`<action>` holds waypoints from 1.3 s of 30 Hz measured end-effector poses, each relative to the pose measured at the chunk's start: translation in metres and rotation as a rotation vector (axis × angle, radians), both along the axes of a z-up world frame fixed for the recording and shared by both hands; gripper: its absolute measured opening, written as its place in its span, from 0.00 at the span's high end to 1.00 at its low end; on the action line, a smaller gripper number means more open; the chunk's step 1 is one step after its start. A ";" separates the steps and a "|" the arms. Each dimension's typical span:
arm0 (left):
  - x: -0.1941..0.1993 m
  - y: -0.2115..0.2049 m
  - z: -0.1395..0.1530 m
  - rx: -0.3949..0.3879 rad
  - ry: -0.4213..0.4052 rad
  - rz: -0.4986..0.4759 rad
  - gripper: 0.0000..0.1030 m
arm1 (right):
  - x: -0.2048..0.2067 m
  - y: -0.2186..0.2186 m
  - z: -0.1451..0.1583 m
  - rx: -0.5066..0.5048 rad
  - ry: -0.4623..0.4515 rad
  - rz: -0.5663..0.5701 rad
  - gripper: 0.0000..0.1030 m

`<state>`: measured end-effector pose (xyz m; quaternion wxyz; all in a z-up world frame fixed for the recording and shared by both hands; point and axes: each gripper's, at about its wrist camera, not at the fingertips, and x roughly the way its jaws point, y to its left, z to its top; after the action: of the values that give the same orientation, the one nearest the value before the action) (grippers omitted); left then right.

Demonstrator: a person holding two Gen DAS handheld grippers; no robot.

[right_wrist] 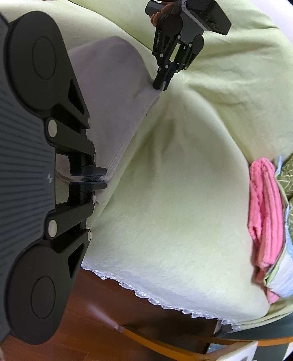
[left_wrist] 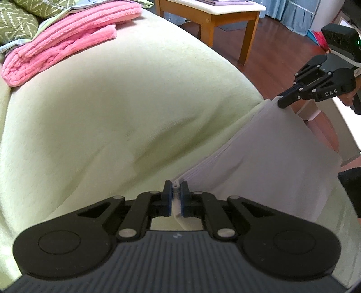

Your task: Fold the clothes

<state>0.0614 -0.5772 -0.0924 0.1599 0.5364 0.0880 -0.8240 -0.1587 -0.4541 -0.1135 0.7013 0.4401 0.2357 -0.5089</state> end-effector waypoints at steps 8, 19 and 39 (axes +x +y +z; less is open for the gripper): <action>0.001 -0.003 -0.015 -0.004 0.004 0.042 0.94 | 0.007 -0.008 -0.011 -0.005 0.059 -0.012 0.97; 0.008 -0.003 0.010 -0.115 0.041 0.165 0.93 | 0.018 -0.005 0.013 -0.017 0.222 -0.118 0.72; 0.019 0.031 0.008 -0.223 0.027 0.191 0.97 | 0.055 0.019 0.016 -0.072 0.299 -0.111 0.77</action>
<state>0.0803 -0.5466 -0.0843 0.2950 0.4935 0.0484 -0.8167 -0.1036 -0.4349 -0.0973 0.6444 0.3464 0.2946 -0.6148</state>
